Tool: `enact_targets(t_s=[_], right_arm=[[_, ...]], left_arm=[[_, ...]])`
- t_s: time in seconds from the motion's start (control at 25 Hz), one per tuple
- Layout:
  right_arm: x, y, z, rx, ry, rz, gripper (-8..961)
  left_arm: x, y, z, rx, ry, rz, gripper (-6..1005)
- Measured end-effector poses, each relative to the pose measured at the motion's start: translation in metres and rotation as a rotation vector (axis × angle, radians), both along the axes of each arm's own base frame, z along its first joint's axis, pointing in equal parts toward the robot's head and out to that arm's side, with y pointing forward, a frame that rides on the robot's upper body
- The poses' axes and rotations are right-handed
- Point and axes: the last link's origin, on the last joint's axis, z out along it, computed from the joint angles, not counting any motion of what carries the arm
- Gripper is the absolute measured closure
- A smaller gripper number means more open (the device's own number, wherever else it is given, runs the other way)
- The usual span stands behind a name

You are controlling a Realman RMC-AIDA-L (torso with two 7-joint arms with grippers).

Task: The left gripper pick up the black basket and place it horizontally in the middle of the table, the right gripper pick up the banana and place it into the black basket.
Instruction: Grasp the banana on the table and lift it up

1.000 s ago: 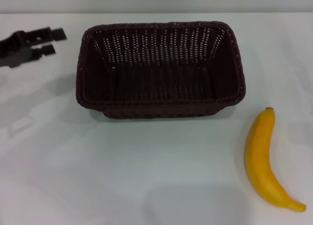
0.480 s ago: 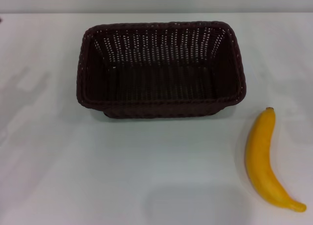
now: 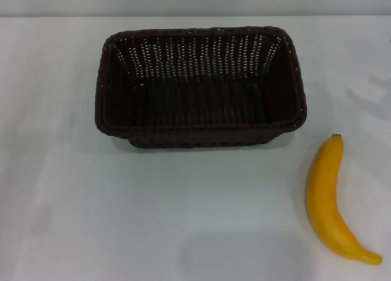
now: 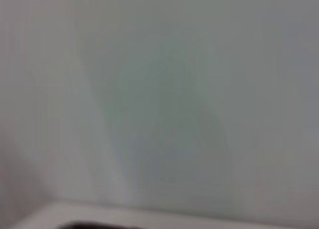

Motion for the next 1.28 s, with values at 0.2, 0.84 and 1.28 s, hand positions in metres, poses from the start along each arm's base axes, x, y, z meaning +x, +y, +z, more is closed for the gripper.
enact_targets(t_s=[0.2, 0.84, 1.28], right_arm=[[-0.032, -0.005, 0.016, 0.026, -0.246, -0.152, 96], [-0.115, -0.027, -0.025, -0.176, -0.582, -0.444, 112], [-0.162, -0.049, -0.087, -0.376, -0.644, -0.660, 123]], left_arm=[[-0.008, 0.007, -0.004, -0.017, -0.008, 0.074, 236], [-0.014, 0.021, -0.016, 0.015, -0.004, 0.199, 241], [-0.011, 0.026, -0.021, 0.019, -0.038, 0.199, 240]])
